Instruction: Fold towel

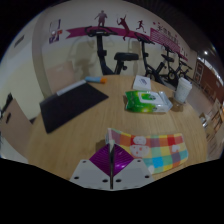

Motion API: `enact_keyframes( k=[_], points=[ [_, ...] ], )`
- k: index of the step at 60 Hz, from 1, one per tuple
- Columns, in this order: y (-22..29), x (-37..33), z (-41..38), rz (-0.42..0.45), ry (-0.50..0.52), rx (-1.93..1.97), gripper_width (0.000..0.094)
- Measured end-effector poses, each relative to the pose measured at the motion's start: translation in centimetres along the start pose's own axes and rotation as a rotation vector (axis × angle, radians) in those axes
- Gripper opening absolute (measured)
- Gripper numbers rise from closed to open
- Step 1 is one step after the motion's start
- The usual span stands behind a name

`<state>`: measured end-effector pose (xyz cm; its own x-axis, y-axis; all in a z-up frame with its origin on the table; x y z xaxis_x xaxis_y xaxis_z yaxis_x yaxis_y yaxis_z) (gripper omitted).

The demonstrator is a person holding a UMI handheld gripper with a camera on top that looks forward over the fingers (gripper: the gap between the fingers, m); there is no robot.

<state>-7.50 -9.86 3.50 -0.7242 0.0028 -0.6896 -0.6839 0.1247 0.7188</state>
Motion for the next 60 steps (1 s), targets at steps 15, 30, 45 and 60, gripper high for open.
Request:
enact_keyframes(
  k=[15, 30, 45, 60],
  points=[
    [7.1, -5.8, 7.1, 0.096, 0.025, 0.153, 0.0016],
    [5.7, -4.9, 18.3, 0.062, -0.053, 0.203, 0.0023],
    [1.3, -0.8, 22.4, -0.008, -0.073, 0.129, 0.0029],
    [3.3, -7.2, 24.1, 0.033, -0.090, 0.097, 0.0829]
  ],
)
Point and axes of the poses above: the point between the fingertips, and its own axes, seen from behind it with the camera up: z to the right, y up, x forward, the way the camera looks, the point moved 1 cm from there along -x, backward, against the way the camera looks, and after that the axes turned 6 degrees about x, right-handed, at the moved point
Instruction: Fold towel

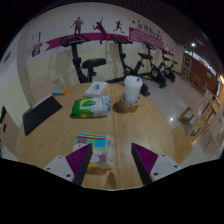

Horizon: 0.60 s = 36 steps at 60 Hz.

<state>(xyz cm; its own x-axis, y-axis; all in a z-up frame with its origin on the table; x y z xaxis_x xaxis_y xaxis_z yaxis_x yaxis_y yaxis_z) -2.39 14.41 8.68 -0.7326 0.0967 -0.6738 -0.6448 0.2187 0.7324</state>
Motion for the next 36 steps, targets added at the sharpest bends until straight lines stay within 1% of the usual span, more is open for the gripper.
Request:
enact_keyframes(
  k=[1, 2, 5, 13, 18, 25, 31, 36],
  points=[
    [0.2, -1.1, 0.2, 0.005, -0.006, -0.005, 0.0862],
    [0.4, -2.0, 0.5, 0.008, -0.015, -0.012, 0.0875],
    [0.4, -5.3, 1.5, 0.004, -0.044, -0.024, 0.0847],
    [0.1, -14.0, 3.0, 0.003, -0.074, -0.012, 0.0858],
    [-0.3, -17.8, 3.6, 0.014, -0.082, -0.002, 0.0853],
    [-1.2, -21.3, 4.3, 0.022, -0.104, 0.010, 0.0857],
    [-1.3, -22.5, 4.1, 0.058, -0.106, -0.009, 0.0859],
    [-1.5, -23.0, 3.9, 0.064, -0.099, -0.014, 0.0855]
  ],
)
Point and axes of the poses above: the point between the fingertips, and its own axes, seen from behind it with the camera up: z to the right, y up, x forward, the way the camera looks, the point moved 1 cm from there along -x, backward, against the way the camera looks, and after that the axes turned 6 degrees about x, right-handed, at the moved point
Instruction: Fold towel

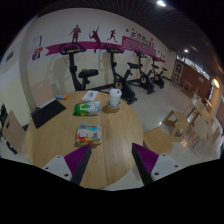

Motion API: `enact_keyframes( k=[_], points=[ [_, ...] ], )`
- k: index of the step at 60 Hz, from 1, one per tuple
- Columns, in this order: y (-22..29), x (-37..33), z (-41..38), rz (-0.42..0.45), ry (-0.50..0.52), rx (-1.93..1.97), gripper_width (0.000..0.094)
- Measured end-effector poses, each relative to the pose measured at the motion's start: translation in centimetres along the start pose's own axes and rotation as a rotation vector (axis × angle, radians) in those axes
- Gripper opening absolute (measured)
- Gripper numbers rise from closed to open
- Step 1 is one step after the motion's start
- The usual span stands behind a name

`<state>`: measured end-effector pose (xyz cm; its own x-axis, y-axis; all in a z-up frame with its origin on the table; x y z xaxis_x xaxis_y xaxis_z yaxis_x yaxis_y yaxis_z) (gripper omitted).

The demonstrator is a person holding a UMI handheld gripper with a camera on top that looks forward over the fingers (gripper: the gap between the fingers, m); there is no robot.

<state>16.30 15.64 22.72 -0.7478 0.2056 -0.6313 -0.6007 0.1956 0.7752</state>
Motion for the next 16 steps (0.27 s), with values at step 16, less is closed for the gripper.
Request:
enact_keyframes(
  k=[16],
  points=[
    [-1.2, -0.4, -2.3, -0.019, 0.046, 0.005, 0.0856]
  ],
)
Point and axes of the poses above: the point between the fingertips, and its own axes, seen from behind it with the camera up: z to the right, y up, x forward, the way the camera looks, the point moved 1 cm from there along -x, backward, against the way the camera looks, and after that the axes turned 6 degrees about x, right-handed, at the moved point
